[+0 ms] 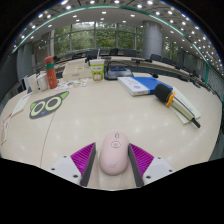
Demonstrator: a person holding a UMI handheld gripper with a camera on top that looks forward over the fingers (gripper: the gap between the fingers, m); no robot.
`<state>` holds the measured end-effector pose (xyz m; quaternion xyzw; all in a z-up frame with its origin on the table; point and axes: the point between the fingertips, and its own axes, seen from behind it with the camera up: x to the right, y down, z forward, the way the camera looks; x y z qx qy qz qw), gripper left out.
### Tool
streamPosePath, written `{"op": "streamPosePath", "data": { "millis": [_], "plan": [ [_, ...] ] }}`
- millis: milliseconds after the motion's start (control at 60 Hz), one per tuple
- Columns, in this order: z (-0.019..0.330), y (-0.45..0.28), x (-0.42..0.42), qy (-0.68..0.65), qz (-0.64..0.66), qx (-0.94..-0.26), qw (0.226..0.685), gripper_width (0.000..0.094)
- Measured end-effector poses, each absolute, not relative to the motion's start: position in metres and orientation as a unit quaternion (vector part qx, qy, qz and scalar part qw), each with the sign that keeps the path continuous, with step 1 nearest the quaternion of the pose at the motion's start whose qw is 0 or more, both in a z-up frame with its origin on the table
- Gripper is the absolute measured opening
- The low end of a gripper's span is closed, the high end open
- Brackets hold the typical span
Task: Arrange mouse
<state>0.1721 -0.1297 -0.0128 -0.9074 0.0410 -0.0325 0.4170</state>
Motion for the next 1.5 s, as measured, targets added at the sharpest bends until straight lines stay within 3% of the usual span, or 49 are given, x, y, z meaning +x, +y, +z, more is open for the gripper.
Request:
{"op": "streamPosePath", "data": {
  "millis": [67,333,467,767,883,983,1100,1333,1500],
  "plan": [
    [-0.013,-0.128,0.172,0.037,-0.032,-0.908,0.417,0.0498],
    [-0.012,-0.125,0.173,0.012,-0.025,-0.913,0.407,0.0362],
    [-0.003,-0.124,0.178,0.016,-0.040,-0.915,0.402,0.0337],
    [0.130,-0.038,0.103,0.021,-0.030,-0.870,0.491,0.0337],
    [0.152,0.012,0.028,0.001,-0.003,-0.862,0.508,0.0336],
    [0.137,0.045,-0.040,-0.020,0.021,-0.865,0.500,0.0337],
    [0.095,0.068,-0.098,-0.040,0.033,-0.877,0.477,0.0335],
    [0.007,0.081,-0.126,-0.062,0.003,-0.900,0.431,0.0344],
    [-0.011,0.079,-0.126,-0.057,0.010,-0.906,0.419,0.0490]
  ]
}}
